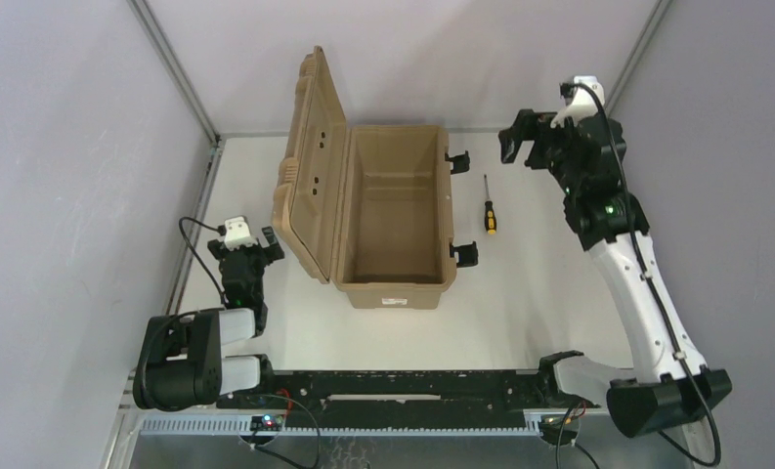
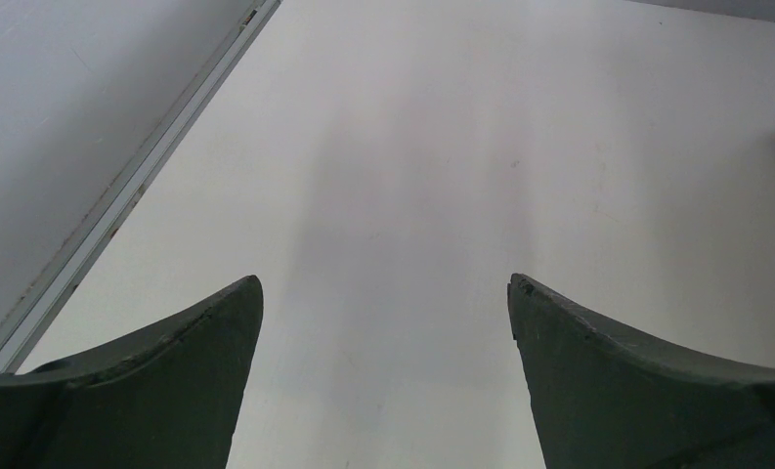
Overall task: Put the screwdriver in the bin
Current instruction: Pick up the screwdriver from the center of the board.
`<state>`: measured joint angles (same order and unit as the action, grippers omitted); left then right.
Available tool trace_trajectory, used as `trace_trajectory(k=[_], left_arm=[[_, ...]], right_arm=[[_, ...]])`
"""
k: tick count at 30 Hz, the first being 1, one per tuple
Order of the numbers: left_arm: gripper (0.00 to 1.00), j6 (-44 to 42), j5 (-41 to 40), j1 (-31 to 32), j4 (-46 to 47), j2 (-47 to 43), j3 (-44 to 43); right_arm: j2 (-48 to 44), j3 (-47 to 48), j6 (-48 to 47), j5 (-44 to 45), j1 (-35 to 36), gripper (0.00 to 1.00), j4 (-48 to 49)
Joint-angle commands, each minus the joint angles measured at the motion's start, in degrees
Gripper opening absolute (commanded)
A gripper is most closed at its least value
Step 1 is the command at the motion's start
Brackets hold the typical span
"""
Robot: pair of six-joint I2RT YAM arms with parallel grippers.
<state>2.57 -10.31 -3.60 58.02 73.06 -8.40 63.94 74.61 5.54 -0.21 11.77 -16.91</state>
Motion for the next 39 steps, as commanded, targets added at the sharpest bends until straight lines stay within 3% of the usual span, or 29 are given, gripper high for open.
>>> trace_trajectory(k=[1, 9, 16, 39], left_arm=[[1.0, -0.8, -0.1, 0.0, 2.3, -1.0, -2.6], [1.0, -0.8, -0.1, 0.0, 2.3, -1.0, -2.6], [1.0, -0.9, -0.1, 0.0, 2.3, -1.0, -2.6], [1.0, -0.8, -0.1, 0.0, 2.3, -1.0, -2.6]], right_arm=[[6.0, 10.1, 1.8, 3.0, 0.1, 1.0, -10.5], [21.6, 28.9, 3.4, 3.5, -0.3, 1.0, -27.1], [33.6, 37.4, 5.2, 1.9, -1.5, 1.0, -36.2], [49.8, 21.0, 6.1, -1.3, -3.2, 0.87, -28.0]])
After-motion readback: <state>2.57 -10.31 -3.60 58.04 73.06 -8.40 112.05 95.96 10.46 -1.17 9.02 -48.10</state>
